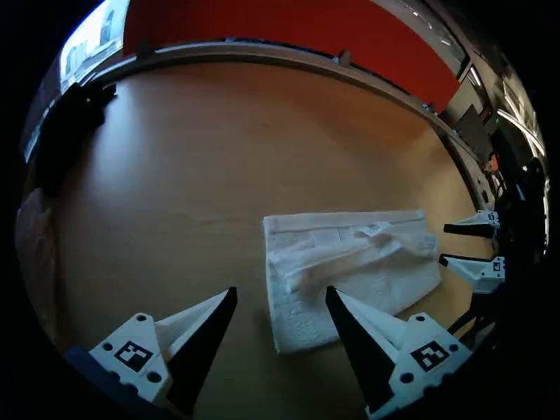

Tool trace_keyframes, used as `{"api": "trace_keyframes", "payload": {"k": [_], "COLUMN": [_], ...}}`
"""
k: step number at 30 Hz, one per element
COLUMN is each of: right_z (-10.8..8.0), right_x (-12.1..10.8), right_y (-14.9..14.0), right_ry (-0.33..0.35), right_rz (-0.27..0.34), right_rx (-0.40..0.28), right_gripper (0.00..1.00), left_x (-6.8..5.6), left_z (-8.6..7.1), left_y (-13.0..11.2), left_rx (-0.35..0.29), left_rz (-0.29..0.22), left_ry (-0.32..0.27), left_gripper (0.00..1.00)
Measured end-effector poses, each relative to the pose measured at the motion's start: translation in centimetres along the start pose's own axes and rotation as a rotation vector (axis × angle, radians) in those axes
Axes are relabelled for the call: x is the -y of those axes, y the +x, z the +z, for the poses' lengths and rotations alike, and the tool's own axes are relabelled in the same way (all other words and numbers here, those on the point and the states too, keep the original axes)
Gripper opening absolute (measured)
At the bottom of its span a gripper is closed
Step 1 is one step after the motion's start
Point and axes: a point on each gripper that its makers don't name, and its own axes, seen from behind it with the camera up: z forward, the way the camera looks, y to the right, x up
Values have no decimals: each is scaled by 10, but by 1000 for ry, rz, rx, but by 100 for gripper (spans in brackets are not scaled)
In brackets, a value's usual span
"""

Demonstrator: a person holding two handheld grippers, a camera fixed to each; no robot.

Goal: Fold towel

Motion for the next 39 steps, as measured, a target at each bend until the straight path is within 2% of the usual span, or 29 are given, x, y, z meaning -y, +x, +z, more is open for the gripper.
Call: {"api": "trace_keyframes", "payload": {"k": [9,21,27,39], "right_z": [14,35,42,55], "right_x": [15,41,47,52], "right_y": [14,33,39,45], "right_ry": [29,72,78,77], "right_rz": [-31,-88,-112,-150], "right_rx": [-6,-5,-3,8], "right_gripper": [89,89,89,88], "left_x": [20,46,52,60], "left_z": [-18,-41,-48,-58], "left_y": [-18,-43,-55,-70], "left_rx": [-9,-16,-13,-8], "left_rz": [-13,-60,-81,-91], "left_ry": [49,101,109,128], "left_gripper": [94,94,94,94]}}
